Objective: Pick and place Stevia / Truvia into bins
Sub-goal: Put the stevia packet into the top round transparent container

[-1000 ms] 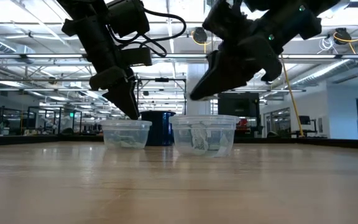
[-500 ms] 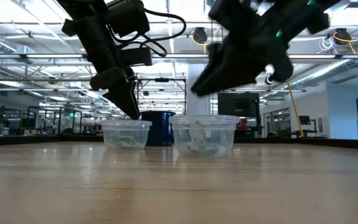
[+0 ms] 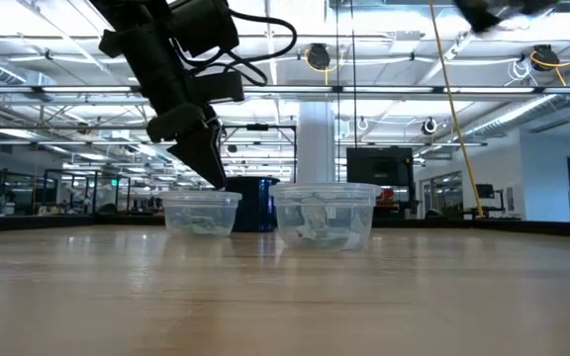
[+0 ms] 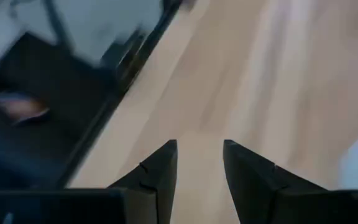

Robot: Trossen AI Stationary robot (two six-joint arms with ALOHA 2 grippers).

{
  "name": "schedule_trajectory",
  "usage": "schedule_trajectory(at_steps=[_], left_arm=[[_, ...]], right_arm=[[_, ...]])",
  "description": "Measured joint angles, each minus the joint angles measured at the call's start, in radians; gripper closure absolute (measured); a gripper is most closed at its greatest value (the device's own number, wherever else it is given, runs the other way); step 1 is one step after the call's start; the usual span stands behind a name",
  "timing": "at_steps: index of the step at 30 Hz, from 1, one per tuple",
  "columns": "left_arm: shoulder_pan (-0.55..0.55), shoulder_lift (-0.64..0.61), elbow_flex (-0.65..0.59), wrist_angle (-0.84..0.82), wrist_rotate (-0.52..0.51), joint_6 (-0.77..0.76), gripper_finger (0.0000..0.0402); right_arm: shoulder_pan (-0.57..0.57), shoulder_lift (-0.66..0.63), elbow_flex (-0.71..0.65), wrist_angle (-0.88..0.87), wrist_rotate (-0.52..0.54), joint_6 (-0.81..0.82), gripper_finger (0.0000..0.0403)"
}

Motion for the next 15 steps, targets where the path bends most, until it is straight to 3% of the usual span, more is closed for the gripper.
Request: schedule_trajectory(at_steps=[7, 15], left_arm=[[-0.007, 0.0, 0.0, 0.018, 0.0, -0.004, 0.0243], [-0.008, 0.0, 0.0, 0.061, 0.0, -0.071, 0.0243]], right_arm=[[0.178, 0.026, -0.022, -0.057, -0.121, 0.576, 0.0277], [0.304, 0.042, -0.022, -0.218, -0.167, 0.877, 0.0277]])
